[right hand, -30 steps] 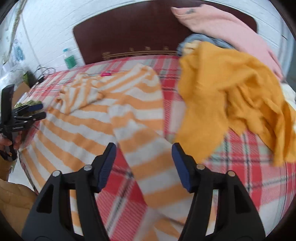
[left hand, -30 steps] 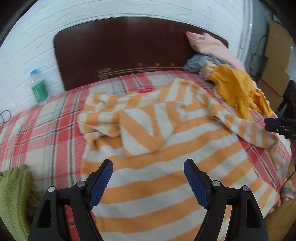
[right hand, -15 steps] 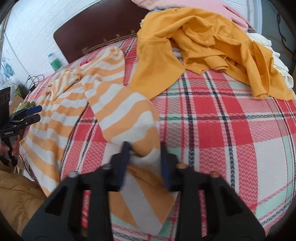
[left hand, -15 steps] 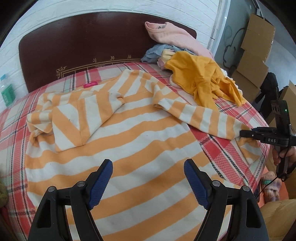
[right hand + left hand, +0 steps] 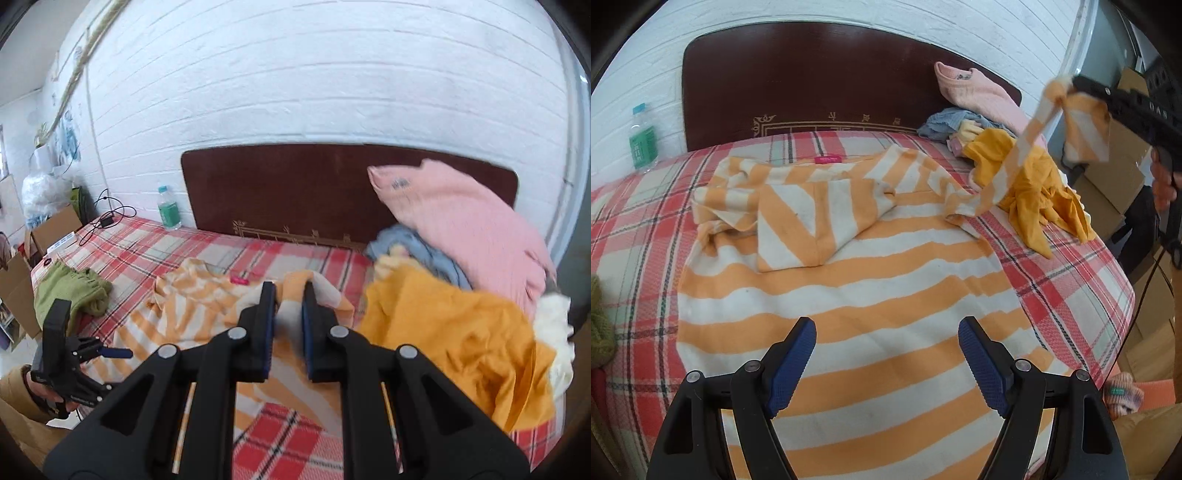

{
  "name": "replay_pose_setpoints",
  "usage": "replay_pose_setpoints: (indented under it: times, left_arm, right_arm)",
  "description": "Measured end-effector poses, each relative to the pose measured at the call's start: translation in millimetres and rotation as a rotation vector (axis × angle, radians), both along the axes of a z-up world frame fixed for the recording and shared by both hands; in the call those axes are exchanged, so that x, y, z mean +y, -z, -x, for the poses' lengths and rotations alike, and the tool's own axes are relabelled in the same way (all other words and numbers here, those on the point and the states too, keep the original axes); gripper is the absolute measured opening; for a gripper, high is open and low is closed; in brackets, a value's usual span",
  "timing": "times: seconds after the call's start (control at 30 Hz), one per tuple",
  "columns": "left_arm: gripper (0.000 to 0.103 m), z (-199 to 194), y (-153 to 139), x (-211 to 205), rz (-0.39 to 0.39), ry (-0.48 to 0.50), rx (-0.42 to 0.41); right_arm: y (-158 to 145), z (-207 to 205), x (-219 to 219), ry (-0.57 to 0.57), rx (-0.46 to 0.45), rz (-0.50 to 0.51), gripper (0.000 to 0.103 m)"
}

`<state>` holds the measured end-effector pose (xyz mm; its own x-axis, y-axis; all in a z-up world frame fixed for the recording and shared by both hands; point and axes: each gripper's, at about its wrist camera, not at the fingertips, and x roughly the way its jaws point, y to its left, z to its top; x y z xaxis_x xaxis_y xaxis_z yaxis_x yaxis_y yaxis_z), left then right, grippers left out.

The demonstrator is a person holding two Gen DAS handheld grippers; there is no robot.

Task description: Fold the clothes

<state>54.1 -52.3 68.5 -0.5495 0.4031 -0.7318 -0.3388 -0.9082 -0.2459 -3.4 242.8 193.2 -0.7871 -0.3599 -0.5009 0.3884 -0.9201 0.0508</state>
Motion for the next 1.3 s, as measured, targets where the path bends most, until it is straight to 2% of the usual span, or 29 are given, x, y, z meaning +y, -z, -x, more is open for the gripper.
replay_pose_setpoints:
  times: [0.1, 0.17, 0.3, 0.37, 0.47, 0.5, 0.57, 0.67, 0.7, 0.8, 0.93, 1.0, 1.03, 1.07, 1.17, 1.23, 1.3]
  left_arm:
    - [0.081, -1.0, 0.4, -12.4, -0.008, -0.026, 0.000]
    - [0.081, -1.3, 0.6, -19.7, -0.009, -0.041, -0.001]
    - [0.081, -1.2, 1.9, -33.3, 0.001, -0.072, -0.005]
    - [0.081, -0.5, 2.9, -39.0, 0.010, -0.087, -0.007]
    - [0.081, 0.2, 3.9, -46.3, 0.019, -0.103, -0.010]
    - [0.081, 0.3, 3.9, -47.8, 0.022, -0.105, -0.007]
    - [0.081, 1.1, 3.6, -50.1, 0.023, -0.105, -0.002]
    - [0.081, 6.4, 4.8, -52.0, 0.006, -0.098, -0.001]
    - [0.081, 9.0, 6.0, -51.7, -0.003, -0.094, -0.004]
    - [0.081, 16.7, 11.3, -48.3, -0.019, -0.088, -0.018]
    - [0.081, 19.3, 15.4, -43.8, -0.017, -0.089, -0.036]
    - [0.081, 15.5, 14.6, -45.7, -0.010, -0.098, -0.037]
    - [0.081, 13.5, 14.1, -46.7, -0.007, -0.103, -0.038]
    - [0.081, 10.7, 13.0, -50.2, -0.006, -0.113, -0.037]
    - [0.081, -0.5, 8.9, -65.1, -0.009, -0.151, -0.035]
    - [0.081, -12.2, 6.1, -77.9, -0.005, -0.177, -0.030]
    - [0.081, -24.0, 3.2, -90.7, 0.000, -0.202, -0.026]
  right_arm:
    - [-8.0, 24.8, -61.5, -0.120, 0.011, -0.112, 0.015]
    - [0.8, 39.4, -106.3, -0.210, -0.008, -0.192, 0.015]
    - [44.5, 71.4, -187.1, -0.330, -0.082, -0.349, 0.015]
    - [74.2, 87.8, -213.7, -0.382, -0.162, -0.367, 0.016]
    - [103.0, 100.3, -231.9, -0.407, -0.242, -0.363, 0.018]
    - [108.4, 101.3, -230.4, -0.410, -0.261, -0.343, 0.021]
    - [115.2, 96.5, -209.0, -0.385, -0.288, -0.300, 0.039]
    - [125.8, 87.9, -173.3, -0.336, -0.325, -0.248, 0.052]
    - [129.3, 85.1, -161.4, -0.320, -0.337, -0.230, 0.054]
    - [154.1, 81.8, -130.1, -0.262, -0.418, -0.219, 0.054]
    - [187.4, 88.0, -119.8, -0.223, -0.486, -0.244, 0.052]
    - [190.7, 91.8, -126.8, -0.251, -0.480, -0.226, 0.021]
    - [188.0, 93.4, -131.3, -0.267, -0.465, -0.215, 0.012]
    - [182.6, 94.9, -136.3, -0.283, -0.443, -0.204, 0.011]
    - [162.5, 98.5, -147.1, -0.330, -0.388, -0.127, 0.011]
    - [160.9, 100.6, -154.7, -0.317, -0.382, -0.152, 0.011]
    - [162.5, 91.6, -148.7, -0.314, -0.391, -0.151, 0.026]
